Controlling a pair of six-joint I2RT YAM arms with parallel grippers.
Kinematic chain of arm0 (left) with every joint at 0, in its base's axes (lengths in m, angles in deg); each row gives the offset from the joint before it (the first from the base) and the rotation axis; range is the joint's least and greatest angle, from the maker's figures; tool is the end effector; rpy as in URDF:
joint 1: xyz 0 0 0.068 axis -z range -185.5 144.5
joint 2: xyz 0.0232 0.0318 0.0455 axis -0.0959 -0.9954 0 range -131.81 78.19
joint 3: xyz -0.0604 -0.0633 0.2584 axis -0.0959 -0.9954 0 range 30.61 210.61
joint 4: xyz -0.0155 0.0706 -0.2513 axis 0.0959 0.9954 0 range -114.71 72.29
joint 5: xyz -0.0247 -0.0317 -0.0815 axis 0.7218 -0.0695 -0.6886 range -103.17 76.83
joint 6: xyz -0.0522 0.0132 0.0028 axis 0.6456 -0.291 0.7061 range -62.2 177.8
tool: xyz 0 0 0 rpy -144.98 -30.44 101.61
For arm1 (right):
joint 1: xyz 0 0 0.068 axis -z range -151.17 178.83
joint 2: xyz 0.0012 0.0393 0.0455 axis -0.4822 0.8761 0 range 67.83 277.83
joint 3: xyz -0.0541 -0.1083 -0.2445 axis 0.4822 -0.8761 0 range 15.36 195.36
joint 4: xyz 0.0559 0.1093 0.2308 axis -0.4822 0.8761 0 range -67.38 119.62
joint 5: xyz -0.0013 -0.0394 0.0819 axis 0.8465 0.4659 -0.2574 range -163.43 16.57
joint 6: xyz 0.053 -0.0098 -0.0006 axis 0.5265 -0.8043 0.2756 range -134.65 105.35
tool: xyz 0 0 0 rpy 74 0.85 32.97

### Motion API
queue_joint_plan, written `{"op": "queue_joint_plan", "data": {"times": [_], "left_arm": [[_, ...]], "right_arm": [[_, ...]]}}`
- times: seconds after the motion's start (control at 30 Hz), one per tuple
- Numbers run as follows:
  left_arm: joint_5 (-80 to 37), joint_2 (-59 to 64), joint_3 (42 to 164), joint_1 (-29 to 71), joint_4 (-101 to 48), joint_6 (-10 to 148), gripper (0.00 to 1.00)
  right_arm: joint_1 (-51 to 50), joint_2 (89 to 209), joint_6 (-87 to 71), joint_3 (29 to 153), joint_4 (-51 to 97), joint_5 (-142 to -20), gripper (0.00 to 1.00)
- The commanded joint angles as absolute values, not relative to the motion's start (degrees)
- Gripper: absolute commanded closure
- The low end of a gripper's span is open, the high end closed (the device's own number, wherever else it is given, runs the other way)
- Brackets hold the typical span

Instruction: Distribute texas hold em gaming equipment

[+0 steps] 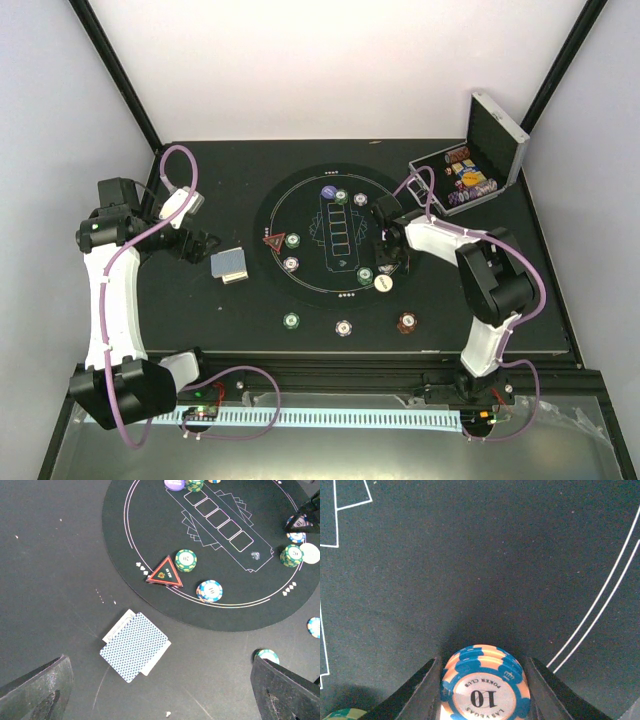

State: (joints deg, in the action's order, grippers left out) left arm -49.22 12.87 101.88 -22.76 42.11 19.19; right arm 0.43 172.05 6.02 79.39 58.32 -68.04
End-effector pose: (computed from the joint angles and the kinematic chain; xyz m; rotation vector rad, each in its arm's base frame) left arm 0.1946 0.0385 0.3487 0.6393 2.3036 -0.3952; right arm 0.2984 0.1575 0.1511 -0.1773 2.8735 0.0246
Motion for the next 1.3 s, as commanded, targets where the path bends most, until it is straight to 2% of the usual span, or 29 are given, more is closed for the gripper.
{"op": "queue_joint_plan", "data": {"times": [0.0, 0.17, 0.53, 0.6, 0.93, 1.1, 1.27], "left_arm": [[-50.48, 12.8, 104.53, -23.07, 42.89, 18.3, 0.01], [-50.8, 12.79, 104.79, -23.08, 42.88, 18.43, 0.01], [-51.47, 12.38, 104.96, -23.04, 42.61, 18.6, 0.01], [-51.38, 12.6, 104.97, -23.07, 42.62, 18.52, 0.01], [-52.02, 12.51, 105.92, -23.07, 42.8, 18.65, 0.01], [-52.64, 12.66, 105.95, -23.02, 42.87, 18.61, 0.01], [-52.56, 12.79, 106.33, -23.03, 43.17, 18.37, 0.01]], "right_arm": [[-0.63, 171.13, 5.48, 78.34, 58.82, -68.33, 0.55], [-1.44, 170.23, 5.65, 77.94, 59.34, -68.16, 0.5], [-1.67, 167.02, 5.99, 77.17, 61.05, -67.05, 0.46], [-1.67, 166.01, 6.24, 77.49, 61.89, -66.43, 0.43], [-5.23, 150.57, 13.22, 68.83, 69.02, -64.06, 0.2], [-9.22, 143.05, 19.21, 64.27, 72.0, -63.73, 0.17], [-11.47, 141.47, 25.1, 63.46, 74.96, -64.6, 0.17]]}}
